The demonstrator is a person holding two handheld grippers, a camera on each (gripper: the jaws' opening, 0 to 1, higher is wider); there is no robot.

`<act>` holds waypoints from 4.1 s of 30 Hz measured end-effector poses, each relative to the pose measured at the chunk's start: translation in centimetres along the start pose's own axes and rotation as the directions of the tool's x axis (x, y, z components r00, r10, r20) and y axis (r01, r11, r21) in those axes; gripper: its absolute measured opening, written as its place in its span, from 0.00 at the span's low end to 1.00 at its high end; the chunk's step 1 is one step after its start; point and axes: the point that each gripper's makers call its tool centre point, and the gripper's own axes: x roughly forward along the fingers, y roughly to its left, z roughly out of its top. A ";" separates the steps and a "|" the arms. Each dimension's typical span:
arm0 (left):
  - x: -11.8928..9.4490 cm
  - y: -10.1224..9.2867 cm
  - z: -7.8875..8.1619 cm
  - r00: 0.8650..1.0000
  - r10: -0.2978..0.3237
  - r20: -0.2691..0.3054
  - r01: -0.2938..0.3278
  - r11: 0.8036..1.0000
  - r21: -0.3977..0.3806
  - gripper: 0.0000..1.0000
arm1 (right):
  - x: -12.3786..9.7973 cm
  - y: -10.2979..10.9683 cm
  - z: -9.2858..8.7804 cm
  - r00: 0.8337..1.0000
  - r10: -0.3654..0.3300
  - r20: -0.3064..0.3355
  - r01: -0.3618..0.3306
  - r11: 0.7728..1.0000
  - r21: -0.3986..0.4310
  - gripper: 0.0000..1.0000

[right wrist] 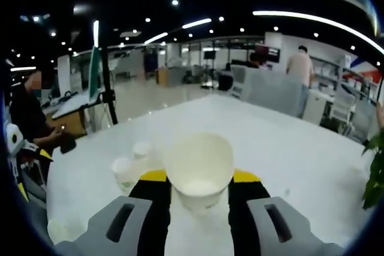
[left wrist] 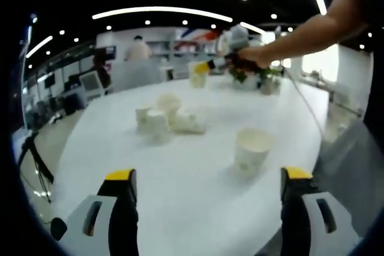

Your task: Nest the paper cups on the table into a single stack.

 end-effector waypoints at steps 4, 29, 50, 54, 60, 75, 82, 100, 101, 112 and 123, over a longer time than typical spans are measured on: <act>-0.1 0.2 0.2 1.000 0.007 0.011 -0.007 1.000 0.000 0.99 | -0.3 0.2 0.0 1.000 0.011 -0.002 -0.011 1.000 0.009 0.33; -0.2 0.6 -0.1 0.998 0.049 -0.025 -0.048 0.998 0.043 0.99 | -3.6 4.1 -0.5 0.999 0.050 -0.011 -0.050 0.999 0.002 0.34; -0.5 0.2 0.4 0.999 0.035 -0.006 -0.035 0.998 0.054 0.99 | -5.7 7.1 -0.3 0.996 0.085 -0.008 -0.085 0.996 0.004 0.34; -0.6 -0.1 0.7 1.000 0.016 0.006 -0.016 0.999 0.034 0.99 | -6.2 7.8 0.0 0.996 0.092 -0.005 -0.092 0.996 0.014 0.34; -0.5 -0.1 0.6 1.000 0.015 -0.009 -0.015 0.999 0.036 0.99 | -6.8 9.4 0.1 0.993 0.114 -0.011 -0.114 0.993 -0.010 0.34; -0.3 0.2 0.8 1.000 0.019 0.004 -0.019 1.000 -0.010 0.99 | -7.9 11.8 0.4 0.988 0.151 -0.030 -0.152 0.988 -0.020 0.34; -0.1 -0.2 0.5 1.000 0.001 -0.008 -0.001 1.000 0.003 0.99 | -8.6 12.6 0.4 0.986 0.164 -0.025 -0.164 0.986 -0.039 0.35; -0.1 -0.4 0.4 1.000 -0.008 -0.009 0.007 1.000 -0.007 0.99 | -9.7 15.2 0.3 0.979 0.202 -0.011 -0.202 0.977 -0.069 0.35; -0.1 -0.4 0.4 1.000 -0.008 -0.009 0.008 1.000 -0.006 0.99 | -9.7 15.3 0.2 0.979 0.203 -0.013 -0.204 0.976 -0.073 0.35; -0.1 -0.7 0.6 1.000 -0.011 -0.006 0.011 1.000 -0.004 0.99 | -10.6 17.4 -0.6 0.971 0.237 -0.020 -0.238 0.966 -0.103 0.35; -0.1 -0.5 1.1 1.000 0.008 0.022 -0.008 1.000 0.011 0.99 | -11.6 18.9 -1.1 0.964 0.267 -0.020 -0.267 0.958 -0.108 0.36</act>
